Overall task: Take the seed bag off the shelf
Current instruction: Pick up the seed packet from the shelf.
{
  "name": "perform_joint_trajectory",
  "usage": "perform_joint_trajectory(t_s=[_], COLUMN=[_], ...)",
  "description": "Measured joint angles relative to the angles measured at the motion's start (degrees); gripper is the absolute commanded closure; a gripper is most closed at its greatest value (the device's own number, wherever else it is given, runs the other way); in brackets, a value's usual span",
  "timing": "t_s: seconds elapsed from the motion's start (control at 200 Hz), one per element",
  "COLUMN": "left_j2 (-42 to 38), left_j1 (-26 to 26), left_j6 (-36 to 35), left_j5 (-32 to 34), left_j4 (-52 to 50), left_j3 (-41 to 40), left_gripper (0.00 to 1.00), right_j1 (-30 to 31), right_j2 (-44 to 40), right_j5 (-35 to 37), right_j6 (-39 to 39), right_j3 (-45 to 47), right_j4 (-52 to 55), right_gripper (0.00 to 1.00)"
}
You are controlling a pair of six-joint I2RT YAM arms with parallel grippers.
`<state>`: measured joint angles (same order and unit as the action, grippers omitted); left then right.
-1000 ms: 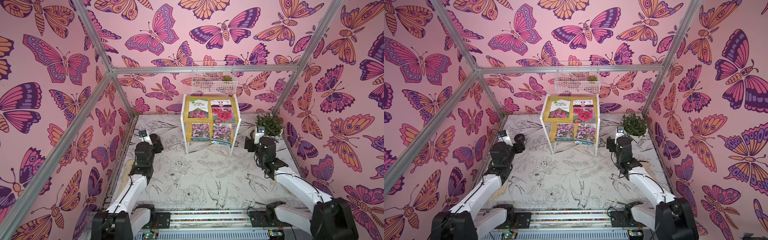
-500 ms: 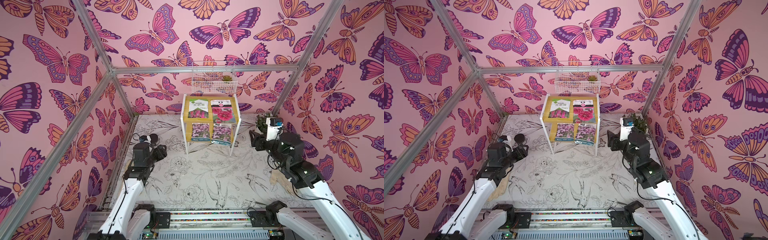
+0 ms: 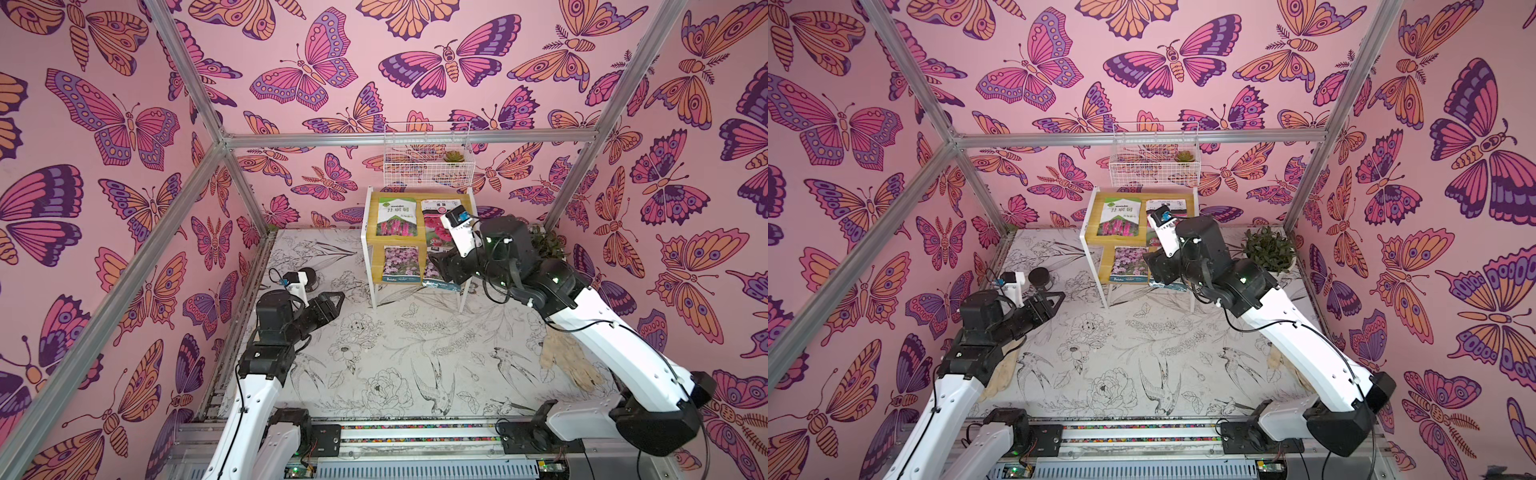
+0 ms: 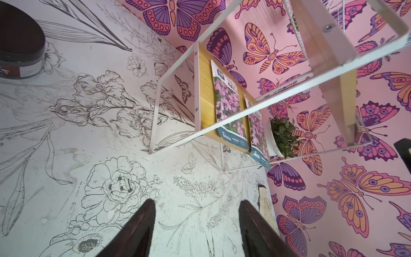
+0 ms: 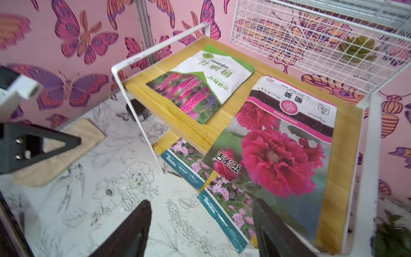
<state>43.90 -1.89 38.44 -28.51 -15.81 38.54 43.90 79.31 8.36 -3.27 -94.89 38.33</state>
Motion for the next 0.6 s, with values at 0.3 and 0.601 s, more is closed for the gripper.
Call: perform_joint_trajectory(t_s=[0.3, 0.601], left_j2=[1.46, 1.42], left_j1=[0.00, 0.00], left_j6=[0.90, 0.87], left_j5=[-2.43, -3.21], left_j4=[-1.95, -2.34], left_j3=[0.15, 0.55], left_gripper=[0.36, 0.35], right_j1=[1.42, 1.42], right_j2=[4.98, 6.56], right_j5=[10.97, 14.36], right_j6=[-14.03, -19.17], right_j3=[-2.34, -3.80], right_j4=[4.37, 3.82], right_gripper=[0.24, 0.26])
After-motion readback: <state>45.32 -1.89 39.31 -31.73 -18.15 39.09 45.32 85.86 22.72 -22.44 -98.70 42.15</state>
